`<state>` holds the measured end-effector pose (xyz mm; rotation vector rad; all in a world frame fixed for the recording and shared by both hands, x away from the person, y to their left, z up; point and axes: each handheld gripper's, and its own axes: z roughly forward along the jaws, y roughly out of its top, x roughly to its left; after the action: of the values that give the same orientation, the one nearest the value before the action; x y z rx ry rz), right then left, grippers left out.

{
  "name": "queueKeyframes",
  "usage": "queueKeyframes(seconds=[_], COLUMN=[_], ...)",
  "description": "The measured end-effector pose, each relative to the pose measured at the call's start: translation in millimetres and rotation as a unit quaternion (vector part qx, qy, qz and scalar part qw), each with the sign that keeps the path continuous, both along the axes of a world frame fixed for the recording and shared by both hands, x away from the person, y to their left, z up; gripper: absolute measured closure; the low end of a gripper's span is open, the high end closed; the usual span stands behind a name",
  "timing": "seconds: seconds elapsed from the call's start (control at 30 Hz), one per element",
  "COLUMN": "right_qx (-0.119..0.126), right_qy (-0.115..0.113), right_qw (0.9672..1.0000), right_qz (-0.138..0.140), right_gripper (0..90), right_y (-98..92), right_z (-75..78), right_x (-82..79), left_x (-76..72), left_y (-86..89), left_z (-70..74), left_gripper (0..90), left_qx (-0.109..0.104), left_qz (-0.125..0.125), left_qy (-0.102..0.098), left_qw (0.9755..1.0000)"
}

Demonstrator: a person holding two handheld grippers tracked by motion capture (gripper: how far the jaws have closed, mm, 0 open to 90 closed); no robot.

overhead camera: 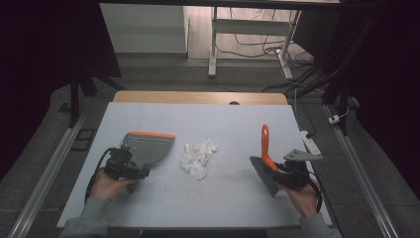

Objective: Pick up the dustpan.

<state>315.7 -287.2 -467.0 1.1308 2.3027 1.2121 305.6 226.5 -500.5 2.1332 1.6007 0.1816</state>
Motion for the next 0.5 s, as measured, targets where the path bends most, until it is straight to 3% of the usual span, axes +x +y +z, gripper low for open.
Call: queueKeyframes(seconds=[0.27, 0.37, 0.5], right_qx=[-0.002, -0.003, -0.003], right_qy=[0.001, 0.000, -0.001], right_qw=[1.0000, 1.0000, 0.9999], right_qz=[-0.004, -0.005, -0.010], right_gripper=[70.0, 70.0, 70.0], right_y=[0.2, -0.4, -1.1], right_z=[-0.7, -0.9, -1.1], right_x=[-0.3, -0.4, -0.1], left_x=[4.1, 4.9, 5.9], left_y=[-2.2, -0.7, -0.8], left_z=[-10.7, -13.1, -14.2], left_gripper=[14.6, 19.0, 28.6], left_qx=[0.007, -0.003, -0.001], left_qz=[0.012, 0.020, 0.030], left_qy=[0.010, 0.009, 0.010], left_qw=[0.9999, 0.9998, 0.9995])
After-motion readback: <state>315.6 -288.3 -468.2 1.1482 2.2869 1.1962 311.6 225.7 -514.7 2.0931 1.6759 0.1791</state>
